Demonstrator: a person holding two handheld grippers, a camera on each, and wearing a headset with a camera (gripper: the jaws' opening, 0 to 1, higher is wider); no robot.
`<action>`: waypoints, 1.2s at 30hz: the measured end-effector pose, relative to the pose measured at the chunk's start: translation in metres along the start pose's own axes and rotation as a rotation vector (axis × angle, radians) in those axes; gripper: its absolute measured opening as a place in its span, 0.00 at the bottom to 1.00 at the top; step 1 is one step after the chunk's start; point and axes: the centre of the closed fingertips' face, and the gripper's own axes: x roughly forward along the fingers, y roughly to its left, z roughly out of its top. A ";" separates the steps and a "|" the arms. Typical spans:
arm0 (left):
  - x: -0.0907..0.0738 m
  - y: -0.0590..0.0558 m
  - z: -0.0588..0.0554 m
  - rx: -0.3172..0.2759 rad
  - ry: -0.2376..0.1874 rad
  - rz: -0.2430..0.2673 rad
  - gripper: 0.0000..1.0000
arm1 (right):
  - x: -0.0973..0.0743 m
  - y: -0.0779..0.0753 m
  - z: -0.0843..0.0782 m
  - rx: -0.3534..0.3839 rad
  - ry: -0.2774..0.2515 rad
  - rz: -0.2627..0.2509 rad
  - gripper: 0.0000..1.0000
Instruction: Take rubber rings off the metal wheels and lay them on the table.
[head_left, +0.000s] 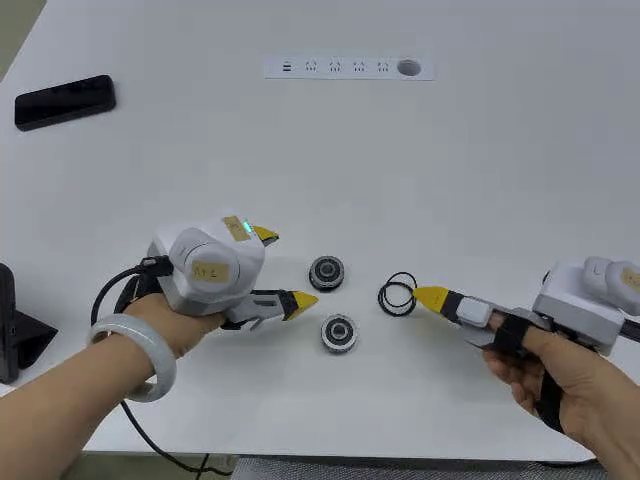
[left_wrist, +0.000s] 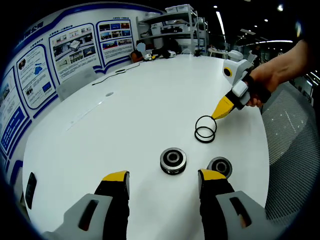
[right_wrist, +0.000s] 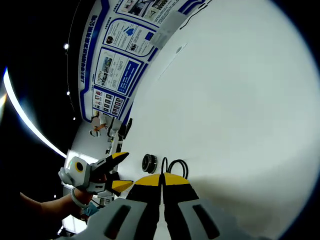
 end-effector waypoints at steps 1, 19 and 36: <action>0.000 0.000 0.000 0.001 0.002 0.000 0.57 | 0.001 -0.001 -0.001 0.003 0.006 -0.004 0.02; 0.000 -0.002 -0.001 0.008 0.005 -0.008 0.54 | 0.002 -0.011 -0.008 -0.185 0.076 -0.102 0.10; 0.003 -0.003 0.003 0.011 -0.003 -0.019 0.50 | 0.003 0.003 0.004 -0.331 0.093 -0.106 0.18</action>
